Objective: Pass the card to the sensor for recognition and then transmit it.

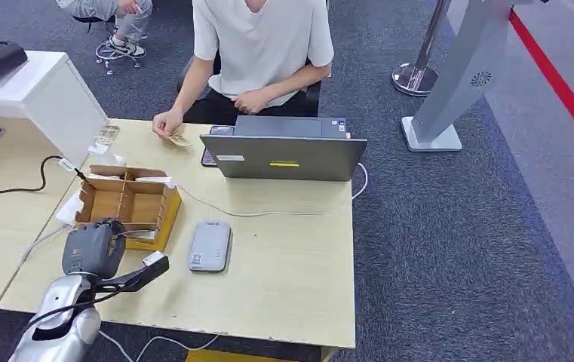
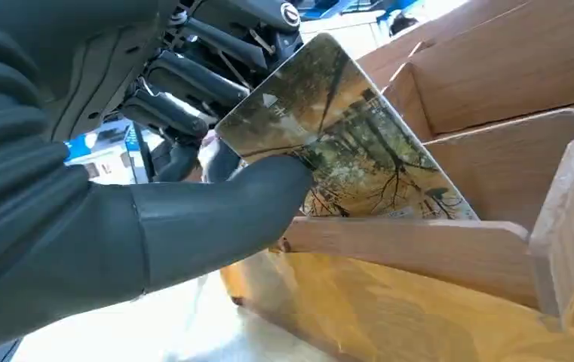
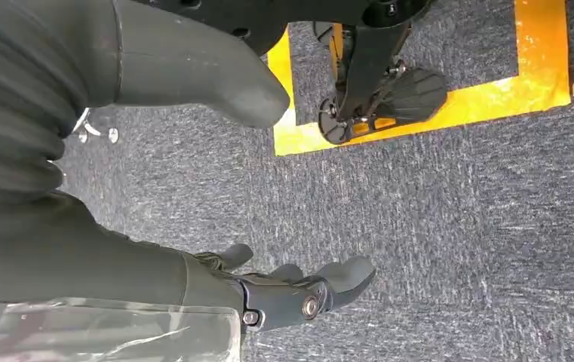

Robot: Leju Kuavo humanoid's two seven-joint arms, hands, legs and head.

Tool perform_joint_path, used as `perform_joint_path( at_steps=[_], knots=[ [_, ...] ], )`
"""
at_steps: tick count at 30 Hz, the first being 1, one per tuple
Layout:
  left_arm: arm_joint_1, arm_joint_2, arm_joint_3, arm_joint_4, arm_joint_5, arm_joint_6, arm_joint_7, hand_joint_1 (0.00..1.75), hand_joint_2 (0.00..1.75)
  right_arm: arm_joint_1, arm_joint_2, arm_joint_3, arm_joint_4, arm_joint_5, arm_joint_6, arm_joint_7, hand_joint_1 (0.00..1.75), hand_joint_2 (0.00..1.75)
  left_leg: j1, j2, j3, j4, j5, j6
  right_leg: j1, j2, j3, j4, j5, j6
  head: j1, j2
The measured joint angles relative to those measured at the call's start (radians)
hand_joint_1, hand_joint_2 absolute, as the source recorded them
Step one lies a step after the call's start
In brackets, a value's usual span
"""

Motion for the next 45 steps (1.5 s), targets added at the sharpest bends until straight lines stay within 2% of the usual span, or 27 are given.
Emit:
perform_joint_path(
  at_steps=[4,10,13,19,24,28,31,35,39,41,45],
  knots=[
    [0.0,0.002,0.0,0.0,-0.001,0.007,0.0,1.75,1.75,0.0,0.0,0.0,0.0,0.002,-0.002,0.0,0.0,1.75,0.0,0.0,0.0,0.0,0.0,0.0,0.0,0.0,0.0,0.0,0.0,0.0,0.0,0.0],
    [0.001,0.002,0.0,-0.001,-0.006,0.054,0.0,1.75,1.75,0.0,0.0,0.0,0.0,0.003,-0.003,0.0,0.0,1.75,0.0,0.0,0.0,0.0,0.0,0.0,0.0,0.0,0.0,0.0,0.0,0.0,0.0,0.0],
    [0.008,0.001,0.0,-0.027,0.005,0.064,-0.015,1.75,1.75,0.0,0.0,-0.001,0.0,0.001,-0.006,0.0,0.0,1.75,0.0,0.0,0.0,0.0,0.0,0.0,0.0,0.0,0.0,0.0,0.0,0.0,0.0,0.0],
    [0.047,-0.007,-0.029,-0.219,0.021,0.071,-0.048,1.75,1.75,0.001,0.0,-0.011,0.0,-0.013,-0.015,-0.001,0.0,1.75,0.0,0.0,0.0,0.0,0.0,0.0,0.0,0.0,0.0,0.0,0.0,0.0,0.0,0.0],
    [0.058,-0.01,-0.078,-0.385,0.011,0.072,-0.049,1.75,1.75,0.001,0.0,-0.02,0.0,-0.011,-0.021,-0.002,0.0,1.75,0.0,0.0,0.0,0.0,0.0,0.0,0.0,0.0,0.0,0.0,0.0,0.0,0.0,0.0],
    [0.007,0.002,-0.092,-0.424,-0.017,0.066,-0.036,1.75,1.75,0.001,0.0,-0.023,0.0,0.013,-0.018,0.0,0.0,1.75,0.0,0.0,0.0,0.0,0.001,0.0,0.0,0.0,0.0,0.0,0.0,0.0,0.0,0.0],
    [-0.097,0.027,-0.094,-0.378,-0.054,0.047,-0.018,1.75,1.75,0.0,0.0,-0.021,0.0,0.042,-0.009,0.007,0.0,1.75,0.001,-0.003,0.0,0.0,0.003,-0.002,0.001,-0.003,0.0,0.0,0.001,-0.001,0.0,0.0],
    [-0.272,0.052,-0.099,-0.202,-0.102,0.052,-0.008,1.75,1.75,-0.007,0.0,-0.007,0.0,0.064,0.001,0.01,0.0,1.75,0.002,-0.003,0.0,0.0,0.005,-0.004,0.001,-0.002,-0.001,0.001,0.004,-0.003,-0.001,0.0],
    [-0.401,0.072,-0.112,-0.039,-0.151,0.054,0.005,1.75,1.75,-0.013,0.0,0.001,0.0,0.079,0.003,0.021,0.0,1.75,0.002,-0.003,0.0,0.0,0.006,-0.003,0.001,-0.002,-0.001,0.001,0.005,-0.003,0.0,0.0],
    [-0.446,0.079,-0.122,0.032,-0.156,0.053,0.008,1.75,1.75,-0.015,0.0,0.005,0.0,0.087,0.007,0.024,0.0,1.75,0.002,-0.002,-0.001,0.0,0.006,-0.003,0.001,-0.001,-0.001,0.001,0.005,-0.002,0.0,0.0],
    [-0.486,0.078,-0.13,0.105,-0.156,0.054,0.01,1.75,1.75,-0.014,0.0,0.017,0.0,0.097,0.013,0.033,0.0,1.75,0.002,0.005,-0.002,0.0,0.006,-0.003,0.001,0.007,-0.005,0.001,0.006,-0.002,0.0,0.0]
  ],
)
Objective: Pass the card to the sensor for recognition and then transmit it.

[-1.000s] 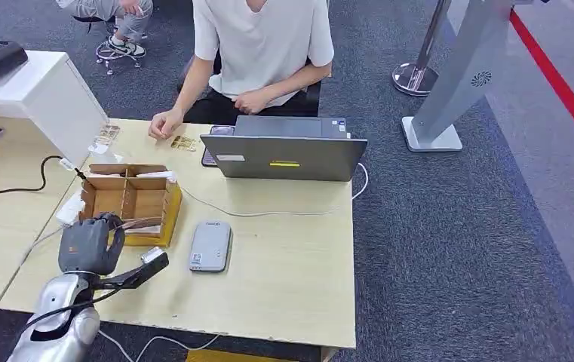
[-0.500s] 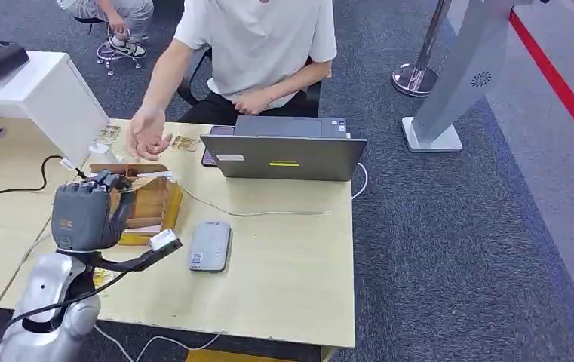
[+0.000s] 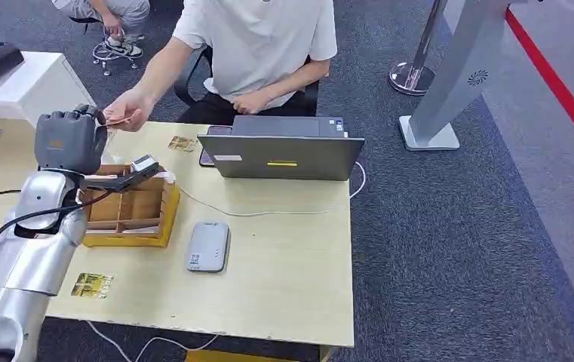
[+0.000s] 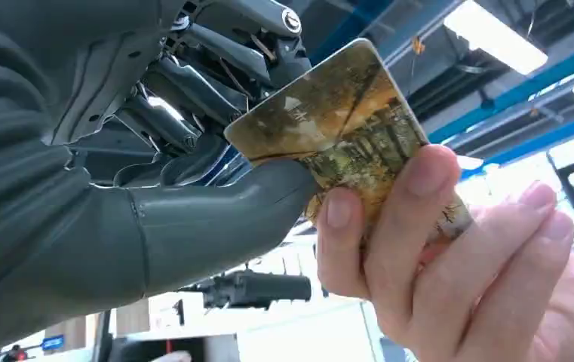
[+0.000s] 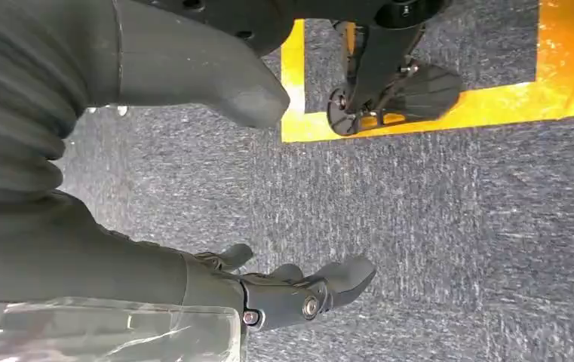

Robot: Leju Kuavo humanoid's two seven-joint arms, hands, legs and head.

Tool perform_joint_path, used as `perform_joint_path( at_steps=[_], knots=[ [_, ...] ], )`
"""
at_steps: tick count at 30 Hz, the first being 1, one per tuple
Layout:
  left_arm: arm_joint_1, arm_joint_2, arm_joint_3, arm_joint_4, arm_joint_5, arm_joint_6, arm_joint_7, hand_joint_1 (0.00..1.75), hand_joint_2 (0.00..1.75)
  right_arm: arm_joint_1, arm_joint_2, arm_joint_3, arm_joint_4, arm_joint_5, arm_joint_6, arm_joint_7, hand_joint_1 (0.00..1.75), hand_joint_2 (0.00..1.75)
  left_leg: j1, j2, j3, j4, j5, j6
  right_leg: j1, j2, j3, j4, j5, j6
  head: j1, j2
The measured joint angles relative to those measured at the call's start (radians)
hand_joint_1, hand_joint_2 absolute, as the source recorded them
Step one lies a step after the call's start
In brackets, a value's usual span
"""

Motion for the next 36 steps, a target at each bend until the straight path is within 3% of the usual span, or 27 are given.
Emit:
perform_joint_path(
  at_steps=[3,4,14,20,23,26,29,31,33,35,36],
  knots=[
    [-0.012,0.0,-0.01,0.026,0.004,0.0,0.0,1.75,1.75,0.0,0.0,0.005,0.0,0.001,0.0,0.0,0.0,1.75,0.0,0.001,-0.003,0.0,-0.001,-0.001,0.0,0.001,-0.003,0.0,0.0,0.0,0.0,0.0],
    [-0.016,-0.001,-0.013,0.034,0.004,0.0,0.0,0.0,1.75,0.0,0.0,0.005,0.0,0.001,0.001,0.0,0.0,1.75,0.0,0.001,-0.004,0.0,-0.001,0.0,0.0,0.001,-0.004,-0.001,0.0,0.0,0.0,0.0],
    [-0.018,0.0,-0.021,0.058,0.03,0.015,-0.006,0.0,1.75,-0.001,0.0,0.008,0.0,0.008,0.002,0.001,0.0,1.75,0.0,0.0,-0.006,0.0,-0.002,0.0,0.0,-0.001,-0.006,-0.001,-0.001,0.0,0.0,0.0],
    [0.148,0.089,-0.016,-0.103,0.133,0.016,-0.042,0.0,1.75,0.009,-0.002,0.003,0.0,-0.025,-0.003,-0.011,0.0,1.75,0.0,0.002,-0.005,-0.001,-0.002,-0.001,0.0,0.001,-0.005,0.001,-0.001,0.0,0.0,0.0],
    [0.27,0.142,0.037,-0.218,0.313,-0.004,-0.102,0.0,1.75,0.013,-0.004,-0.009,0.0,-0.052,-0.005,-0.025,0.0,1.75,0.0,0.002,-0.006,-0.002,-0.002,-0.001,0.0,0.002,-0.005,0.001,-0.001,0.0,0.0,0.0],
    [0.445,0.184,0.209,-0.336,0.722,-0.081,-0.24,0.0,1.75,0.017,-0.005,-0.034,0.0,-0.079,-0.011,-0.032,0.0,1.75,0.0,0.007,-0.004,-0.002,-0.004,-0.002,0.0,0.007,-0.006,0.001,-0.003,-0.001,-0.001,0.0],
    [0.568,0.183,0.471,-0.358,1.049,-0.264,-0.384,0.0,1.75,0.023,-0.014,-0.059,0.0,-0.101,-0.004,-0.028,0.0,1.75,0.001,0.007,-0.004,-0.002,-0.005,-0.002,0.001,0.006,-0.007,0.001,-0.004,-0.003,0.0,0.0],
    [0.601,0.176,0.651,-0.349,1.192,-0.412,-0.422,0.0,1.75,0.024,-0.021,-0.075,0.0,-0.109,-0.006,-0.029,0.0,1.75,0.001,0.006,-0.005,-0.002,-0.005,-0.002,0.001,0.005,-0.007,0.001,-0.005,-0.003,0.0,0.0],
    [0.613,0.167,0.839,-0.302,1.305,-0.542,-0.423,0.0,1.75,0.023,-0.028,-0.091,0.0,-0.12,-0.011,-0.031,0.0,1.75,0.001,0.006,-0.005,-0.003,-0.005,-0.003,0.001,0.005,-0.006,0.002,-0.005,-0.003,0.0,0.0],
    [0.615,0.16,1.02,-0.22,1.337,-0.617,-0.449,0.0,1.75,0.024,-0.032,-0.105,0.0,-0.125,-0.016,-0.031,0.0,1.75,0.001,0.006,-0.003,-0.003,-0.006,-0.003,0.001,0.005,-0.006,0.002,-0.005,-0.003,-0.001,0.0],
    [0.613,0.157,1.097,-0.179,1.322,-0.611,-0.468,0.0,1.75,0.025,-0.033,-0.109,0.0,-0.124,-0.019,-0.03,0.0,1.75,0.001,0.006,-0.003,-0.003,-0.006,-0.003,0.001,0.005,-0.006,0.002,-0.005,-0.003,0.0,0.0]
  ],
)
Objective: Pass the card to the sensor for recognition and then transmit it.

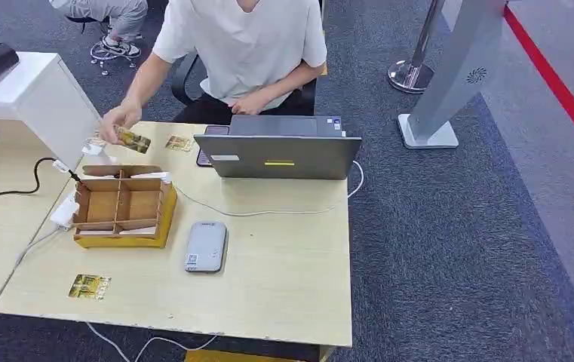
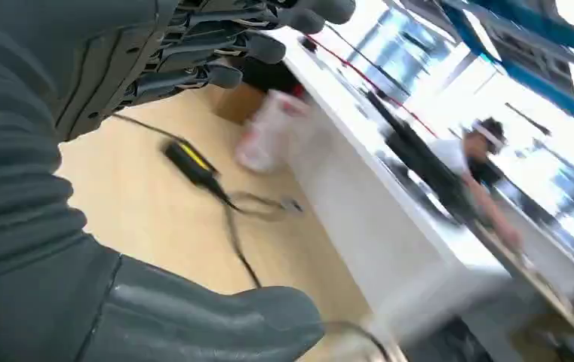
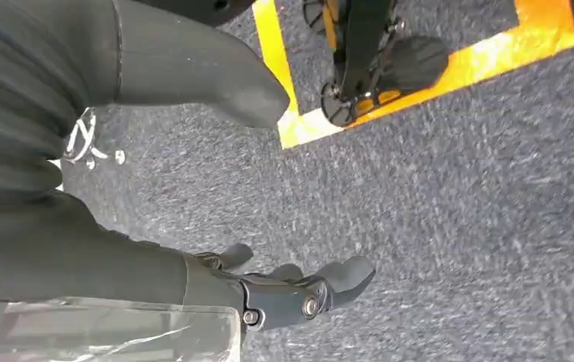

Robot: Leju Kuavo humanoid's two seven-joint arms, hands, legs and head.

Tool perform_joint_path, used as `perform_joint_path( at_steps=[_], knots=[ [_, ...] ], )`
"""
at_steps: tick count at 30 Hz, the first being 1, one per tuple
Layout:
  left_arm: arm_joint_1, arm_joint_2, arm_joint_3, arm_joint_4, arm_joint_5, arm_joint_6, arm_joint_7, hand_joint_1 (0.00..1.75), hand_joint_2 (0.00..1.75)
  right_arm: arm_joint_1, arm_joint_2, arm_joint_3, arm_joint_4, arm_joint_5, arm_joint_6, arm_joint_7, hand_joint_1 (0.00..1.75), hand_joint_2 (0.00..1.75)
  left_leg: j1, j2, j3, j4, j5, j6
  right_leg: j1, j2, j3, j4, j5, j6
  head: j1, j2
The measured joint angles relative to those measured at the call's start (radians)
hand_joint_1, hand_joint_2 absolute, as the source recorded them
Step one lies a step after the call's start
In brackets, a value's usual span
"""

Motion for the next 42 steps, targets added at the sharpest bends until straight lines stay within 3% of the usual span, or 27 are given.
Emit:
perform_joint_path(
  at_steps=[2,4,6,7,9,12,18,20,21,24,26,30,31,36,37,38,39,42],
  knots=[
    [-0.006,-0.007,0.142,0.098,-0.025,0.016,-0.052,0.0,1.75,0.0,0.0,-0.009,0.0,0.007,-0.002,0.0,0.0,1.75,0.0,-0.001,0.0,0.0,0.0,0.0,0.0,0.0,0.0,0.0,-0.001,-0.001,-0.001,0.0],
    [-0.007,-0.013,0.229,0.17,-0.04,0.019,-0.089,0.0,1.75,-0.001,0.0,-0.014,0.0,0.009,-0.002,0.0,0.0,1.75,0.0,-0.006,0.0,0.0,0.0,0.0,0.0,-0.006,0.0,0.0,-0.002,-0.001,-0.001,0.0],
    [-0.018,-0.021,0.288,0.226,-0.024,0.046,-0.059,0.0,1.75,-0.004,0.0,-0.018,0.0,0.008,-0.005,-0.005,0.0,1.75,0.0,-0.011,-0.001,0.0,0.0,0.0,0.0,-0.011,0.004,0.0,-0.003,0.0,0.0,0.0],
    [-0.029,-0.026,0.321,0.264,-0.003,0.076,-0.028,0.0,0.0,-0.006,0.0,-0.02,0.0,0.008,-0.009,-0.007,0.0,1.75,-0.001,-0.012,0.0,0.0,0.0,0.0,-0.001,-0.013,0.005,0.0,-0.003,0.0,0.001,0.0],
    [-0.04,-0.042,0.396,0.37,0.029,0.144,-0.023,0.0,0.0,-0.009,0.0,-0.026,0.0,0.008,-0.015,-0.006,0.0,1.75,-0.002,-0.011,0.002,0.0,0.0,0.0,-0.001,-0.012,0.006,0.0,-0.003,0.0,-0.001,0.0],
    [-0.042,-0.103,0.475,0.564,0.051,0.242,-0.065,0.0,0.0,-0.008,0.003,-0.034,0.001,0.012,-0.047,0.005,0.0,1.75,-0.003,-0.012,0.003,0.0,0.0,0.001,-0.003,-0.013,0.007,-0.001,-0.003,0.001,-0.003,0.0],
    [-0.061,-0.334,0.556,0.873,0.087,0.31,-0.007,0.0,0.0,-0.012,0.018,-0.03,0.008,0.071,-0.055,0.042,0.0,1.75,-0.006,-0.018,0.004,0.001,0.0,0.007,-0.006,-0.019,0.011,-0.004,-0.005,0.006,-0.003,0.0],
    [-0.067,-0.377,0.56,0.931,0.086,0.321,0.001,0.0,0.0,-0.012,0.018,-0.029,0.008,0.072,-0.053,0.042,0.0,1.75,-0.006,-0.018,0.004,0.002,0.0,0.007,-0.006,-0.019,0.011,-0.005,-0.004,0.007,0.003,0.0],
    [-0.071,-0.393,0.562,0.95,0.082,0.329,0.021,0.0,1.75,-0.012,0.018,-0.027,0.008,0.078,-0.052,0.042,0.0,1.75,-0.006,-0.018,0.004,0.002,0.0,0.007,-0.006,-0.019,0.012,-0.005,-0.003,0.008,0.002,0.0],
    [-0.083,-0.432,0.562,0.996,-0.003,0.363,0.12,0.0,1.75,-0.011,0.02,-0.011,0.008,0.105,-0.041,0.034,0.0,1.75,-0.008,-0.018,0.005,0.002,0.0,0.007,-0.007,-0.019,0.012,-0.005,-0.003,0.008,0.0,0.0],
    [-0.08,-0.459,0.526,1.019,-0.101,0.321,0.221,0.0,1.75,-0.007,0.018,0.007,0.006,0.095,-0.013,0.027,0.0,1.75,-0.007,-0.018,0.004,0.002,0.0,0.008,-0.007,-0.019,0.012,-0.005,-0.003,0.008,0.0,0.0],
    [-0.074,-0.489,0.4,1.036,-0.137,0.279,0.268,0.0,1.75,0.006,0.011,0.079,-0.004,0.031,0.018,0.029,0.0,1.75,-0.007,-0.018,0.005,0.002,0.0,0.008,-0.006,-0.018,0.012,-0.005,-0.003,0.008,0.004,0.0],
    [-0.071,-0.49,0.373,1.036,-0.134,0.274,0.274,0.0,0.0,0.011,0.008,0.095,-0.006,0.015,0.023,0.031,0.0,0.0,-0.007,-0.017,0.005,0.002,0.0,0.008,-0.006,-0.018,0.012,-0.005,-0.003,0.008,0.003,0.0],
    [-0.05,-0.493,0.235,1.036,-0.111,0.26,0.294,0.0,0.0,0.032,-0.011,0.183,-0.025,-0.07,0.045,0.039,0.0,0.0,-0.007,-0.017,0.004,0.002,0.0,0.008,-0.006,-0.018,0.012,-0.004,-0.003,0.008,0.002,0.0],
    [-0.045,-0.492,0.203,1.037,-0.104,0.254,0.295,1.75,0.0,0.036,-0.016,0.203,-0.03,-0.09,0.051,0.04,0.0,0.0,-0.006,-0.018,0.004,0.002,0.0,0.008,-0.006,-0.018,0.012,-0.004,-0.003,0.008,0.002,0.0],
    [-0.041,-0.492,0.176,1.036,-0.1,0.252,0.297,1.75,0.0,0.04,-0.019,0.22,-0.033,-0.106,0.056,0.042,0.03,0.0,-0.007,-0.018,0.004,0.002,0.0,0.008,-0.006,-0.018,0.012,-0.004,-0.003,0.008,0.002,0.0],
    [-0.037,-0.492,0.15,1.036,-0.095,0.25,0.302,1.75,0.0,0.044,-0.023,0.237,-0.037,-0.123,0.061,0.045,1.75,0.0,-0.007,-0.018,0.004,0.002,0.0,0.008,-0.006,-0.018,0.012,-0.004,-0.003,0.008,0.002,0.0],
    [-0.024,-0.49,0.064,1.036,-0.081,0.241,0.314,1.75,0.0,0.057,-0.035,0.292,-0.048,-0.175,0.074,0.05,1.75,0.0,-0.007,-0.018,0.004,0.002,0.0,0.008,-0.006,-0.018,0.012,-0.004,-0.003,0.009,0.002,0.0]
  ],
)
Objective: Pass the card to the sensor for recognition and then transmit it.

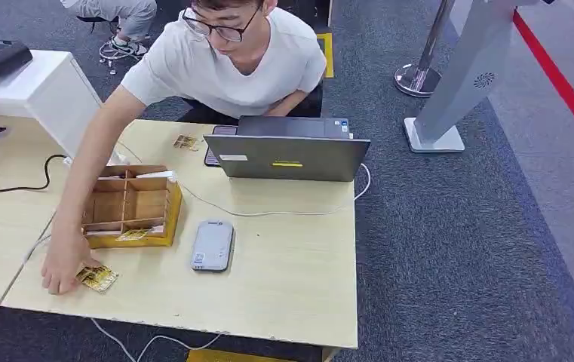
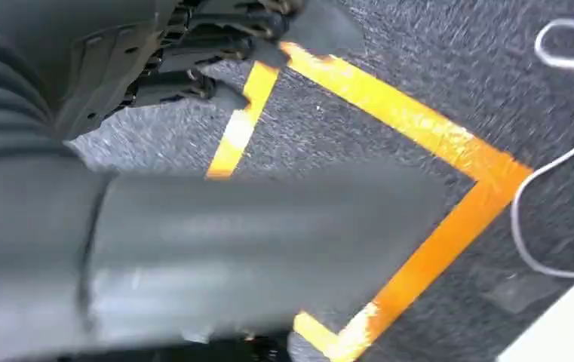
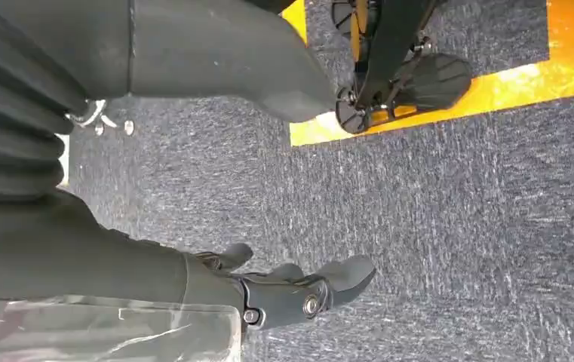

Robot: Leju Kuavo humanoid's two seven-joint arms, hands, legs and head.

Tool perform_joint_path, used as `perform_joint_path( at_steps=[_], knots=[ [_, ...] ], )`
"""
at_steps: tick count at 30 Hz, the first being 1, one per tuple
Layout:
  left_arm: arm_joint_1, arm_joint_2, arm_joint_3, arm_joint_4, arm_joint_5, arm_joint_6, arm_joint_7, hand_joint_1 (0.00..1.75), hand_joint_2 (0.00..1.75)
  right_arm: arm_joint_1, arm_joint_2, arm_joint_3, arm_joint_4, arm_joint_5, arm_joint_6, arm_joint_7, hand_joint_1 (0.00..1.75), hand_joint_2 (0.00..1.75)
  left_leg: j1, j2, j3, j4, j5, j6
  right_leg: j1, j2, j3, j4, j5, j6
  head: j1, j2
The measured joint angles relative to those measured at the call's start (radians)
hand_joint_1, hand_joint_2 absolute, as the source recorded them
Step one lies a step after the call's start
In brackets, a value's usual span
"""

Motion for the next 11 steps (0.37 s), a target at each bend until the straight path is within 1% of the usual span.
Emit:
perform_joint_path(
  at_steps=[11],
  knots=[
    [0.05,0.013,-0.309,-0.011,0.056,-0.032,0.035,1.75,0.0,0.048,-0.047,0.203,-0.045,-0.192,0.051,0.02,1.75,0.0,0.0,0.0,0.0,0.0,0.0,0.0,0.0,0.0,0.0,0.0,0.0,0.0,0.0,0.0]
  ],
)
